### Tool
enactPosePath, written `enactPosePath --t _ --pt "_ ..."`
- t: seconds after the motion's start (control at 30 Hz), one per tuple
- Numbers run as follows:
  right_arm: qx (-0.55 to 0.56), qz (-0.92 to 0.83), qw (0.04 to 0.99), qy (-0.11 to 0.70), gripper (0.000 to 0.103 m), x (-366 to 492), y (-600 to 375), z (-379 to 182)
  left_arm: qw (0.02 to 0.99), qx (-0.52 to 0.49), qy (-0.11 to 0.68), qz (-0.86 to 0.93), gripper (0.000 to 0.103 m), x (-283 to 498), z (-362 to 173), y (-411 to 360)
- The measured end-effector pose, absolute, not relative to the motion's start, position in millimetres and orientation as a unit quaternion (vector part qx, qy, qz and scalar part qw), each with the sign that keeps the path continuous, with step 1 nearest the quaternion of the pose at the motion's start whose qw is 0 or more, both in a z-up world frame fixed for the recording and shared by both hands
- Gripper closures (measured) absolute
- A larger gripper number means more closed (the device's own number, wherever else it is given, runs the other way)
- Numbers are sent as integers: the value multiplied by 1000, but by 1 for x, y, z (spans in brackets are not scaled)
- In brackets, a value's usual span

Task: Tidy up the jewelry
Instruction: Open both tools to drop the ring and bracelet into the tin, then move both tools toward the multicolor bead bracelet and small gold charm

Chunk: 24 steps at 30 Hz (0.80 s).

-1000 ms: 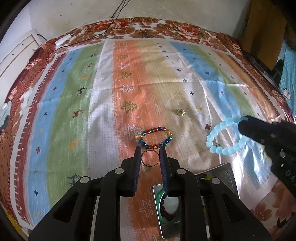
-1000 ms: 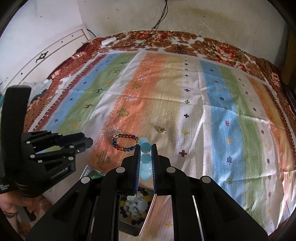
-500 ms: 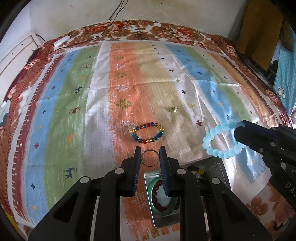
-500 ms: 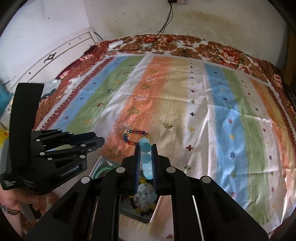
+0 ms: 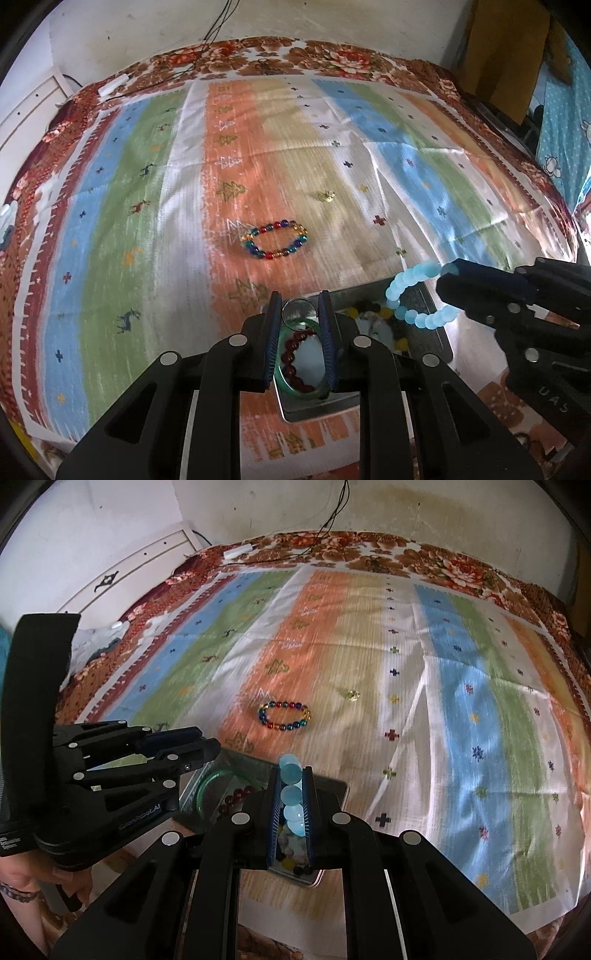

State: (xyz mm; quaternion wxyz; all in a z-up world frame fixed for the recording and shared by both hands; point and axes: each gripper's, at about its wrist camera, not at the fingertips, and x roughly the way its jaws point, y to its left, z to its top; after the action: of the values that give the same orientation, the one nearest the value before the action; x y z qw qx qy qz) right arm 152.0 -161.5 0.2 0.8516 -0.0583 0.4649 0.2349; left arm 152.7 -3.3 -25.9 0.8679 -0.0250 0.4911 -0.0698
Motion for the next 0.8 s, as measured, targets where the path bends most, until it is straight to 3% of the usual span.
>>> enactPosePath --t 0.27,0.37,0.53,0.63,0.7,0.8 --pt "-53 245 837 487 89 151 -163 -8 864 -32 495 -82 82 147 -30 -9" --pt "-41 245 840 482 68 151 -166 -6 864 -45 497 -65 79 151 -32 -1" --pt "-41 228 848 476 68 155 -172 -6 864 -67 496 -60 62 154 -30 11" --pt "-38 218 851 476 67 160 -175 -8 865 -71 494 -50 60 157 -28 16" --pt "-43 211 851 478 65 165 -175 -11 868 -82 488 -41 49 158 -26 22" --pt "-49 195 856 477 65 173 -177 -13 869 -96 484 -32 49 163 -25 29"
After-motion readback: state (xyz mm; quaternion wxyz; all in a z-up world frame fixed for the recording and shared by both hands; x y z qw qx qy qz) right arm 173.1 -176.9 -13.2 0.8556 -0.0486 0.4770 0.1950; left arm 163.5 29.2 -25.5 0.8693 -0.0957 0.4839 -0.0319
